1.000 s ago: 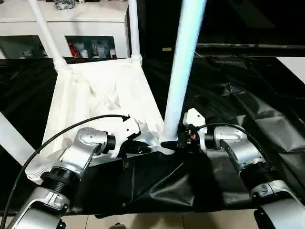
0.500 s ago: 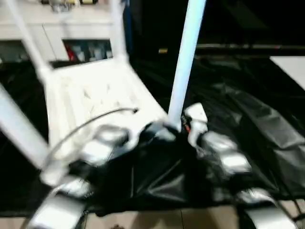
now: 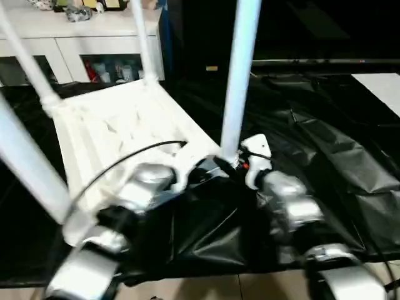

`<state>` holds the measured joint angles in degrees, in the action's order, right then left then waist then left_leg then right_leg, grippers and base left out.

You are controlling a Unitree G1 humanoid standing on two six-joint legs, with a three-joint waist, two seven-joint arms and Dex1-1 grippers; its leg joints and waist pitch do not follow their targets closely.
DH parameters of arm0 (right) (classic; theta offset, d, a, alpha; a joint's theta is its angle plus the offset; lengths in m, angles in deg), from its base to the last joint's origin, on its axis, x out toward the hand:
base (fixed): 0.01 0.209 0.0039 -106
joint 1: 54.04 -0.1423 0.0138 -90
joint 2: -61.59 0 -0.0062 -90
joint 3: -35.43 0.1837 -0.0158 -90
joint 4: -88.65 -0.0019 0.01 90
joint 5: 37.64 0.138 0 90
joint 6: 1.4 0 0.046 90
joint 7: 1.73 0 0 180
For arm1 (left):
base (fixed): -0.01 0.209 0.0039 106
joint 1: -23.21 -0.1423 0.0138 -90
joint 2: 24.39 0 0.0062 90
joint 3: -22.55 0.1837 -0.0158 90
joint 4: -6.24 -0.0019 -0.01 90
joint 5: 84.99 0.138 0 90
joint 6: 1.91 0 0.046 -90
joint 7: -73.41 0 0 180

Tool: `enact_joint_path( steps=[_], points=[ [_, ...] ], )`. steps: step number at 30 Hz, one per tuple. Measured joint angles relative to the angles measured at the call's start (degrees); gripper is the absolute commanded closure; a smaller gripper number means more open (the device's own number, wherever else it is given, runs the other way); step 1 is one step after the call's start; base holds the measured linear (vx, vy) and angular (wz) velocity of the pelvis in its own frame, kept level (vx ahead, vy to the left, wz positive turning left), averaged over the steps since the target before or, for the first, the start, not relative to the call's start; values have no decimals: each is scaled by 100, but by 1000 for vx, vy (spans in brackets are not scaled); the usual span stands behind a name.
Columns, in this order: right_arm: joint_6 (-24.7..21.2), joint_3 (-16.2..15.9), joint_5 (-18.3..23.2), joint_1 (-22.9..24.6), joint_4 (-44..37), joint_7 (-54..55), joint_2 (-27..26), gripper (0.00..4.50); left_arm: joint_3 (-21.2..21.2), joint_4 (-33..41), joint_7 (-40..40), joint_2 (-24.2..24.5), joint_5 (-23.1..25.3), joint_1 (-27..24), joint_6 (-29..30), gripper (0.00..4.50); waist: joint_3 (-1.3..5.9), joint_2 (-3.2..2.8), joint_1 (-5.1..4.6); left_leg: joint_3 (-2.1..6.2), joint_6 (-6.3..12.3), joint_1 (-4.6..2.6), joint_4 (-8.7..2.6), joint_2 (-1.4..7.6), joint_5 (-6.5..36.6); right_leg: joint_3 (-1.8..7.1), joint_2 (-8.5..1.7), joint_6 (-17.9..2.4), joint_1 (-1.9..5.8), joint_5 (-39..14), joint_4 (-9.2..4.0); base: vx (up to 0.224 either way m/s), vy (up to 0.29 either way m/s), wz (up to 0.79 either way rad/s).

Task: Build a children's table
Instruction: Rotate leg to tighten

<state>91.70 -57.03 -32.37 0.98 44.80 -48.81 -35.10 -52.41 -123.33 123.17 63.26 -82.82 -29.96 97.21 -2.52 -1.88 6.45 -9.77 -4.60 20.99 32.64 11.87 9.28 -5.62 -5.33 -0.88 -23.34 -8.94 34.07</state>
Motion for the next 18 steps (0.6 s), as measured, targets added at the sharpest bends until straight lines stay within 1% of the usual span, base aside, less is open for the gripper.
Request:
enact_joint_path(
  steps=[2,4,6,9,11,12,14,15,18],
  points=[
    [-21,-177,104,-19,-231,-743,278,29,19,212,327,136,-55,-129,-16,450,0,-1,16,0,0,3,-2,2,0,-1,0,4,-1,-3,0,0,0,0],
    [0,-324,97,-76,-348,-1163,501,29,63,397,581,245,-100,-240,-37,450,0,-1,49,-3,0,-3,1,2,0,-1,-1,-3,-3,1,-1,0,0,0],
    [88,-463,68,-84,-390,-1429,562,29,95,517,807,326,-144,-298,-43,450,0,0,89,-8,0,3,7,2,-1,3,-6,-5,-6,2,-1,0,0,0],
    [114,-513,14,-84,-390,-1768,693,29,109,648,1116,428,-215,-377,-46,450,0,0,153,-18,1,9,20,1,-1,16,-9,-4,-6,1,-2,0,0,0],
    [116,-555,-31,-88,-389,-1933,758,29,110,752,1240,496,-247,-447,-46,450,0,1,163,-19,1,10,24,1,-1,20,-10,-2,-6,1,-3,0,0,0],
    [124,-608,-50,-88,-385,-2017,799,43,109,811,1293,527,-250,-489,-45,450,0,0,165,-19,1,10,25,1,-1,20,-10,0,-6,-1,-2,0,0,0],
    [130,-671,-62,-90,-361,-2077,830,43,106,860,1344,542,-251,-515,-38,450,-1,1,171,-19,1,11,24,2,0,18,-9,2,-6,-2,-1,0,0,0],
    [131,-699,-63,-94,-334,-2085,828,72,106,883,1363,547,-251,-526,-30,450,-1,1,171,-18,1,11,24,2,0,18,-9,3,-6,-3,-1,0,0,0],
    [159,-710,-98,-121,-264,-2053,817,87,106,899,1368,550,-251,-534,-30,450,-2,2,169,-18,1,11,24,2,0,18,-9,3,-7,-3,-1,0,0,0]
  ],
)
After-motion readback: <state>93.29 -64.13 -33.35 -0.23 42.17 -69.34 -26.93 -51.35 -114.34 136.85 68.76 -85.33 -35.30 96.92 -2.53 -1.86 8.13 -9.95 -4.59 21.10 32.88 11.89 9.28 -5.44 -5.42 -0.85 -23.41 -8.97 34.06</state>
